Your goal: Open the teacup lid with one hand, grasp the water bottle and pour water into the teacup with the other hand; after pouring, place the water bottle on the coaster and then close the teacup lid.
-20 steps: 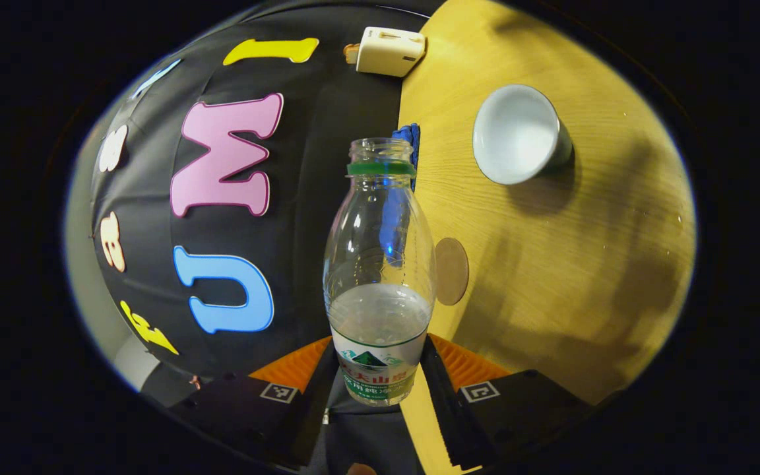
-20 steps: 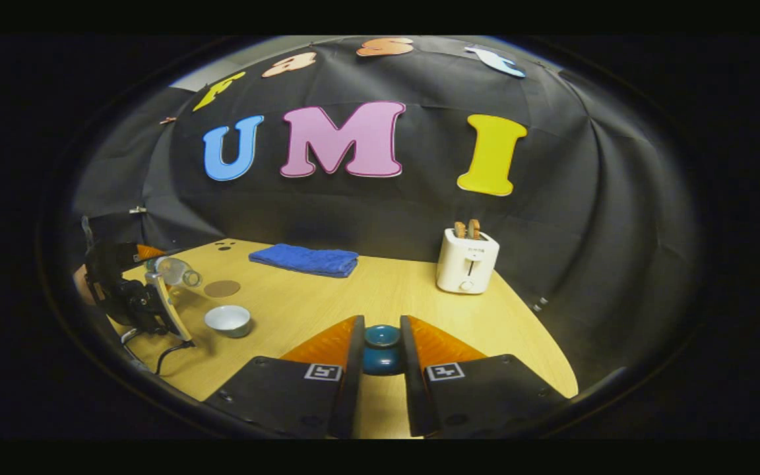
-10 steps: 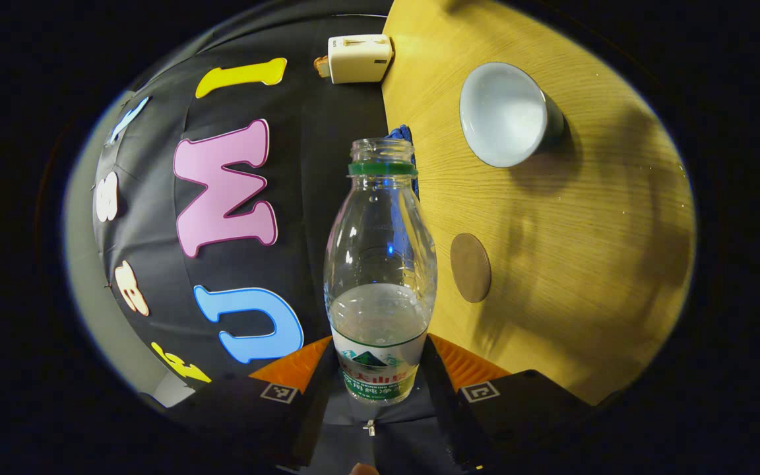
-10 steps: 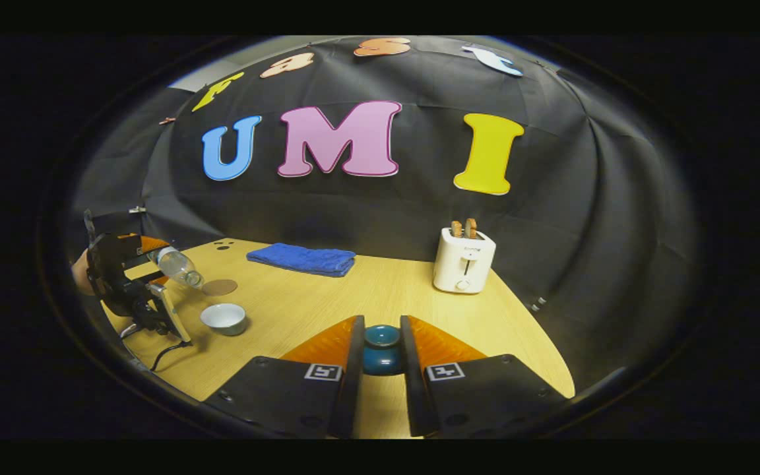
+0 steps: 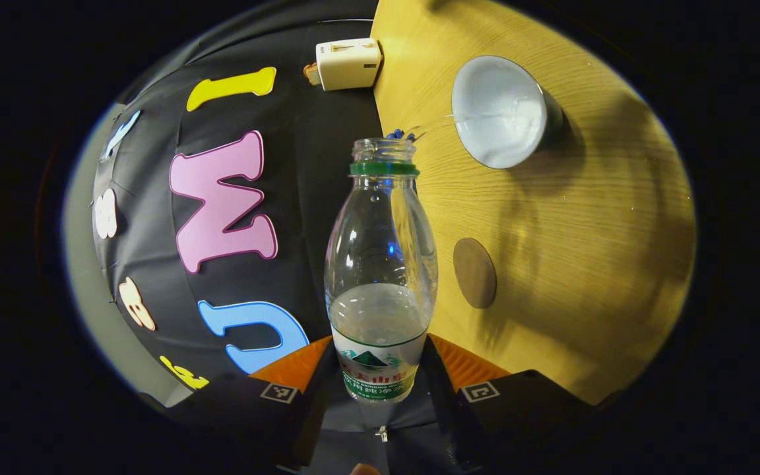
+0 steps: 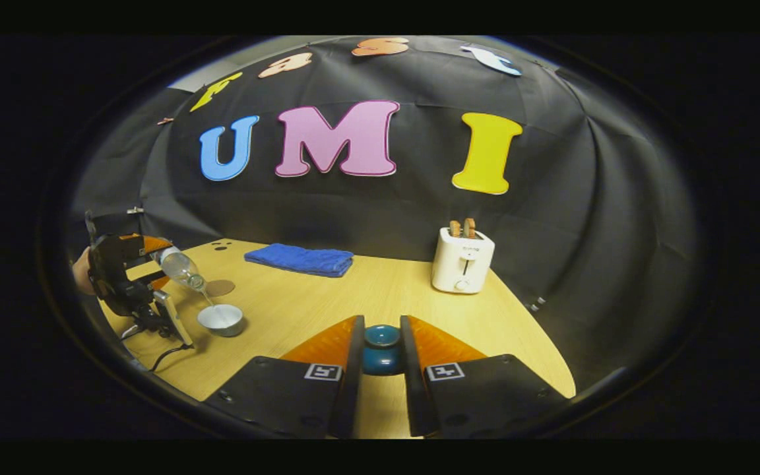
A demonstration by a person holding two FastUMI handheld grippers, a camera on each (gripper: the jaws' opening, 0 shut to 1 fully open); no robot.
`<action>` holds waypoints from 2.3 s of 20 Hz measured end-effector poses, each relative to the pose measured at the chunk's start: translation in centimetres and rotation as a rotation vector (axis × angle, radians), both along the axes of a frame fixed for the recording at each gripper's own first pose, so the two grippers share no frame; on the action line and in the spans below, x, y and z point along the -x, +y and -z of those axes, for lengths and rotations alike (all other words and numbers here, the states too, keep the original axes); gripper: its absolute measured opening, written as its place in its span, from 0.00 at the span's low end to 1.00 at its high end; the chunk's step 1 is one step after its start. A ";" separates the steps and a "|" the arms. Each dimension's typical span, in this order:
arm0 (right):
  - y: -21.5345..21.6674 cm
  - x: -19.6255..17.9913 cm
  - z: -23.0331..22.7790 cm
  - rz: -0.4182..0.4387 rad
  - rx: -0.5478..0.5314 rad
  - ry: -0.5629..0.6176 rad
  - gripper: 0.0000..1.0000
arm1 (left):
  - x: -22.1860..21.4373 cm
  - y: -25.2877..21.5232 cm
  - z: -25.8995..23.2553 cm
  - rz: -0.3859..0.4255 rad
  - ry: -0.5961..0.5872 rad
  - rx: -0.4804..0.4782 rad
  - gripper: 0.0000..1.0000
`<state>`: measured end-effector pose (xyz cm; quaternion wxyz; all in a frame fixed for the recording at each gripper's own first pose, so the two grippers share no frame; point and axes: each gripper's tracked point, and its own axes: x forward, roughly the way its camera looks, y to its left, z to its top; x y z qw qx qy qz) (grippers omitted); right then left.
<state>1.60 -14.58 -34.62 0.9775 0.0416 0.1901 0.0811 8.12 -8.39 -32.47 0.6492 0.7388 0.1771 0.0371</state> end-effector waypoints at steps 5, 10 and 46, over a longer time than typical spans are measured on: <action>-0.1 0.1 0.0 0.001 0.001 0.001 0.32 | -0.2 0.0 -0.1 0.016 -0.009 -0.038 0.74; -0.1 0.3 0.0 -0.002 0.003 0.002 0.32 | -0.4 -0.3 -0.7 0.057 -0.030 -0.086 0.74; 0.3 1.3 -0.2 0.017 -0.017 -0.035 0.32 | -5.4 -5.0 -6.8 0.483 -0.248 -0.454 0.74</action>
